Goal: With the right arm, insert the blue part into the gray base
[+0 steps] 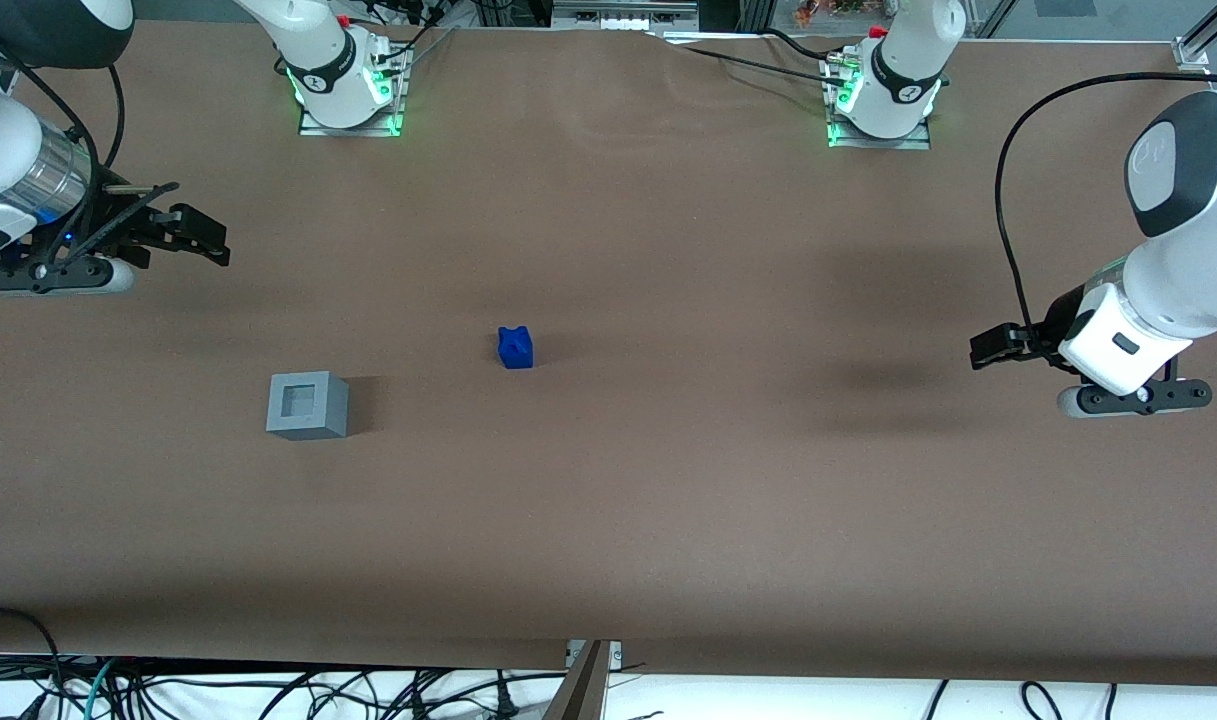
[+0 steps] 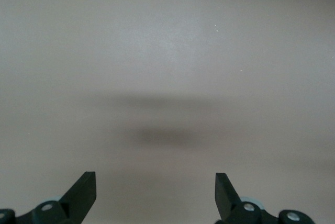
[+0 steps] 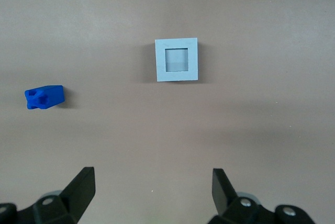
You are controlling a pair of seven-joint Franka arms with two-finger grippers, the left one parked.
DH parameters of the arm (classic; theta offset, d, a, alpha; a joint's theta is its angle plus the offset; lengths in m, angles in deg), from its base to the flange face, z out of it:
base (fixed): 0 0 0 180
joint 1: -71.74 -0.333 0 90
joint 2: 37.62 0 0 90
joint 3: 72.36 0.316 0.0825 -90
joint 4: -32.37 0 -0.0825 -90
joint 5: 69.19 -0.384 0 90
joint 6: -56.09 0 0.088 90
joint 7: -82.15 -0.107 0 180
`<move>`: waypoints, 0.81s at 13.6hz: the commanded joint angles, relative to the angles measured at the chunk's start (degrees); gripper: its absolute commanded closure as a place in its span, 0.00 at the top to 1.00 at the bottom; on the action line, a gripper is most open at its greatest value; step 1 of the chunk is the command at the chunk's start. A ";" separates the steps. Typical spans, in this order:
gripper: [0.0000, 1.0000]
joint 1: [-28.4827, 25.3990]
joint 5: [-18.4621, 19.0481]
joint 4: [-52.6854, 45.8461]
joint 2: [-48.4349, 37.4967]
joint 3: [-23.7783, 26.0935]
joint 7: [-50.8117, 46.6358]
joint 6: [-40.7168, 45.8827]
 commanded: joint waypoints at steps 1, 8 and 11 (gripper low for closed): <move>0.99 0.35 -0.96 1.04 -1.20 0.26 0.61 0.22; 0.99 0.09 -1.23 1.74 -1.11 0.61 -0.18 -0.39; 0.99 -0.79 -1.23 1.92 -0.84 1.05 -0.53 -0.92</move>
